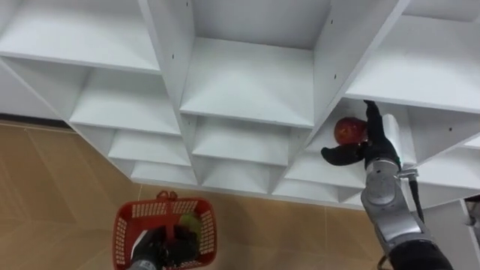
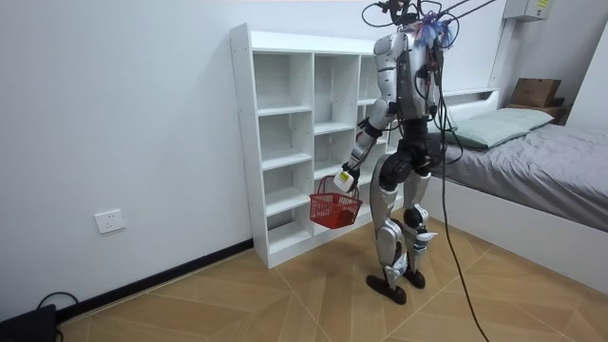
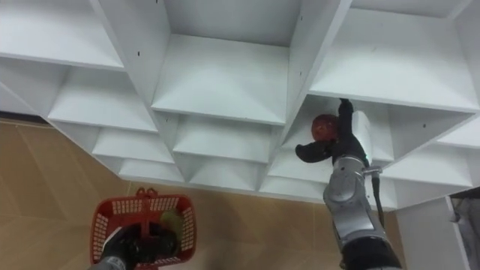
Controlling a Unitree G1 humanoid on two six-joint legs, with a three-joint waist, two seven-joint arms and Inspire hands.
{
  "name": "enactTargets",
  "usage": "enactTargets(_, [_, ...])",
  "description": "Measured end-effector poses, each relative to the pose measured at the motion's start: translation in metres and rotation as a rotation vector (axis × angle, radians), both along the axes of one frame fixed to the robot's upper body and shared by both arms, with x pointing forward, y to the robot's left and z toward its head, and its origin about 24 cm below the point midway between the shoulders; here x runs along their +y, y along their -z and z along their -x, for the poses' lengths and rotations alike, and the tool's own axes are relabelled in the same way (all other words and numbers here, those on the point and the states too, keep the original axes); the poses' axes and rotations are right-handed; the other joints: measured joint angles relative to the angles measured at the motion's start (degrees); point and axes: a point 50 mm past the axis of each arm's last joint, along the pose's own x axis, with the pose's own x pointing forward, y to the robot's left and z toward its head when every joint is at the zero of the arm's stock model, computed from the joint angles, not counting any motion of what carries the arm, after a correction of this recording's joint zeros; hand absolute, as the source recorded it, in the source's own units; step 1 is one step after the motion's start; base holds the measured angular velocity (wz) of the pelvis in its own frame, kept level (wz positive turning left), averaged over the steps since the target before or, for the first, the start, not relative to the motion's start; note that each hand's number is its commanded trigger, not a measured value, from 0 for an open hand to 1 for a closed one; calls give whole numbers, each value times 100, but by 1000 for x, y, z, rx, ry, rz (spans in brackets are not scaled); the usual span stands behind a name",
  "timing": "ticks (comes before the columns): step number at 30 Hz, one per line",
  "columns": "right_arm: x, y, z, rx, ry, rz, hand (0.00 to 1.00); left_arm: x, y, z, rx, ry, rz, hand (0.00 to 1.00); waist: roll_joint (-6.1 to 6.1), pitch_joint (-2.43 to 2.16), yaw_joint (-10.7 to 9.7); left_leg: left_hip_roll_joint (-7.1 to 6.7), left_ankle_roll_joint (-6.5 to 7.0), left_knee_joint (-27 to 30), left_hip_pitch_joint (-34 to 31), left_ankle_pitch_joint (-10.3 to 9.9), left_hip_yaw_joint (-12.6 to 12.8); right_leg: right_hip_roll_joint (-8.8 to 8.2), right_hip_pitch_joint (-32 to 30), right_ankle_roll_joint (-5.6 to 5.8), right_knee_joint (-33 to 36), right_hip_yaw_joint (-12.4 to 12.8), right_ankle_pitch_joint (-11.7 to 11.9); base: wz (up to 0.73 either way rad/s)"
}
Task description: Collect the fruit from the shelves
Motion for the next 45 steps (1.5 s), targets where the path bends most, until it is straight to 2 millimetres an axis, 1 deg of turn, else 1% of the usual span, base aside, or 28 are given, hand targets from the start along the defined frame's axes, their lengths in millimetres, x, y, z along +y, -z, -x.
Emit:
enactTargets(3, [-6,1,1,4,28,23,0,0,1,1,4,2,3,100,0,0,53,1,0,-2,-34,0,-12,-4,-28,0,1,-59,0,0])
enactTargets(10, [-10,-8,-8,-22,34,54,0,-1,0,0,3,6,2,100,3,-1,80,-1,3,43,-182,4,-18,-8,-156,-6,7,-59,4,0])
enactTargets(18, [-13,-5,-8,1,39,66,0,-2,1,0,5,23,0,100,7,-4,79,-1,3,83,-217,5,-17,-14,-171,-6,7,-90,4,0])
enactTargets(26, [-19,-2,-9,25,52,78,0,-1,1,1,8,26,1,100,7,-4,81,3,6,108,-237,6,-15,-28,-174,-17,17,-190,11,0])
enactTargets(35, [-21,-8,-17,21,59,84,0,0,0,0,2,40,9,100,6,-4,89,25,3,137,-364,8,-21,-14,-281,-40,12,-213,24,0])
enactTargets(39, [-26,-7,-18,37,79,72,0,0,-1,-3,-5,49,18,100,4,-4,93,26,-1,144,-365,10,-22,-16,-282,-40,10,-215,24,0])
enactTargets(45, [-28,-4,-17,48,90,57,0,0,-1,-3,-6,52,18,100,-5,2,91,27,-4,145,-366,12,-19,-15,-283,-40,4,-228,24,0])
